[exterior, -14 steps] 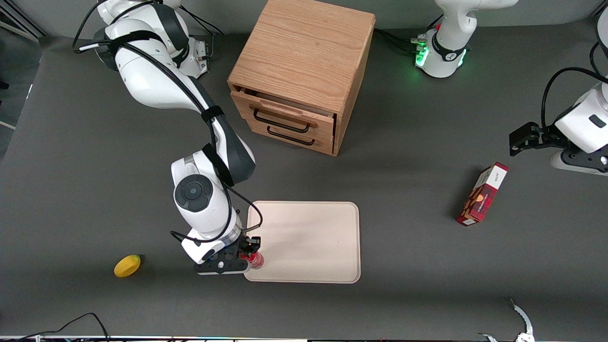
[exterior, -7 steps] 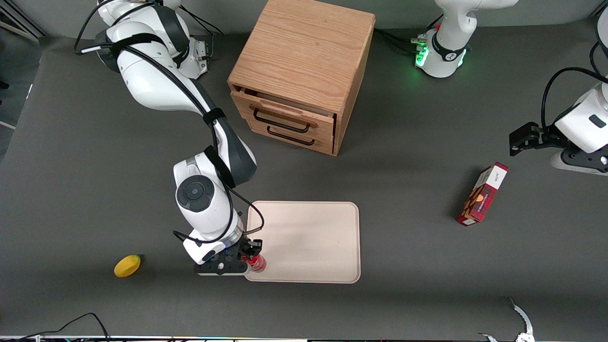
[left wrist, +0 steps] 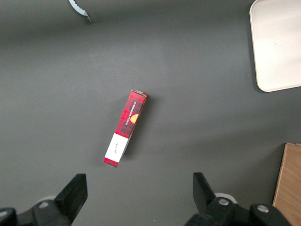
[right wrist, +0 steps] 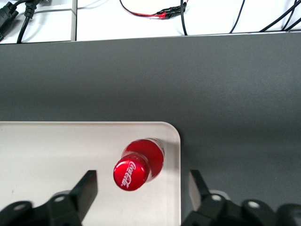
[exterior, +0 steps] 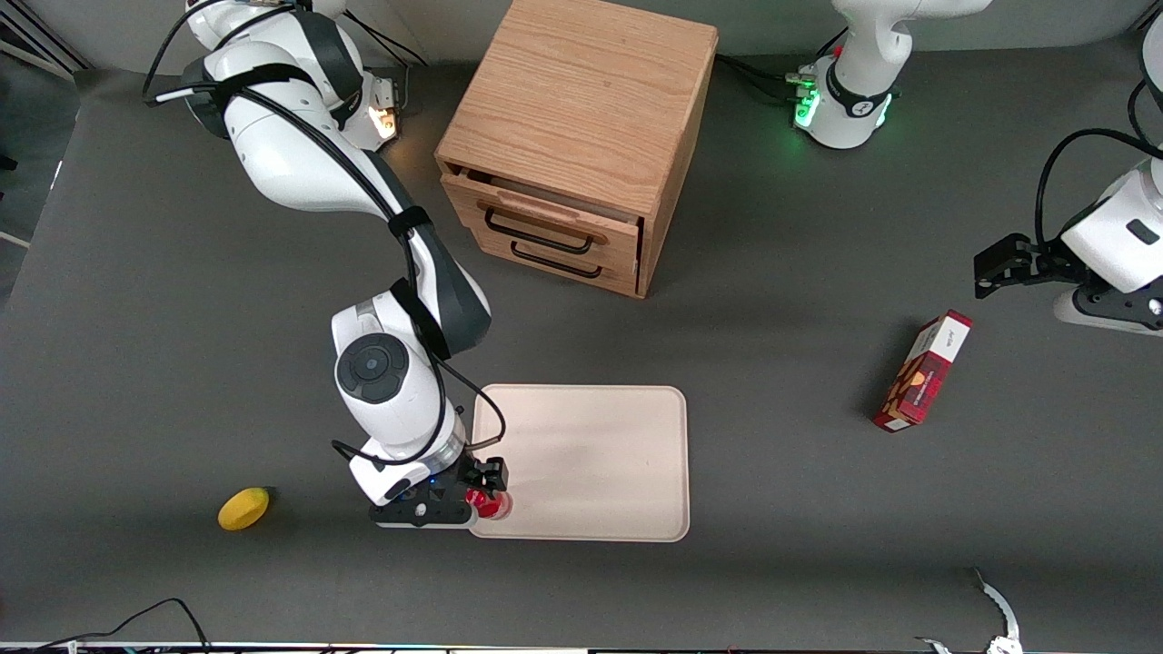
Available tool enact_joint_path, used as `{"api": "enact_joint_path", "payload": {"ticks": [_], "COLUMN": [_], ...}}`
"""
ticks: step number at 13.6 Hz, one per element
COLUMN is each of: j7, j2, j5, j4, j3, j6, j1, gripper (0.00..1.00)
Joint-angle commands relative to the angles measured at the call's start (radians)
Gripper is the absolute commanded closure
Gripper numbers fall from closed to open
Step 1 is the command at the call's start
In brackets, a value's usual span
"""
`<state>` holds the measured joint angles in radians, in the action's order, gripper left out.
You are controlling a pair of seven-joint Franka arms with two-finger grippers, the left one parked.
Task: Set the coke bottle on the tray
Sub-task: 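Lower the bottle onto the tray and open the right gripper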
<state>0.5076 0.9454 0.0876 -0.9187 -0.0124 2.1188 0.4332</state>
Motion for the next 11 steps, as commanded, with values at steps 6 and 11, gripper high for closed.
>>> {"api": "enact_joint_path", "payload": {"ticks": [6,11], "j7": [0.028,0.017], "j2": [0.013,-0.156], "j5": [0.011,0.001], "j4": [0.032,-0.127], "j3": [-0.014,-0.009], "j6": [0.000,-0.048], "j1": [0.009,-0.017], "gripper": [0.00,0.00]}}
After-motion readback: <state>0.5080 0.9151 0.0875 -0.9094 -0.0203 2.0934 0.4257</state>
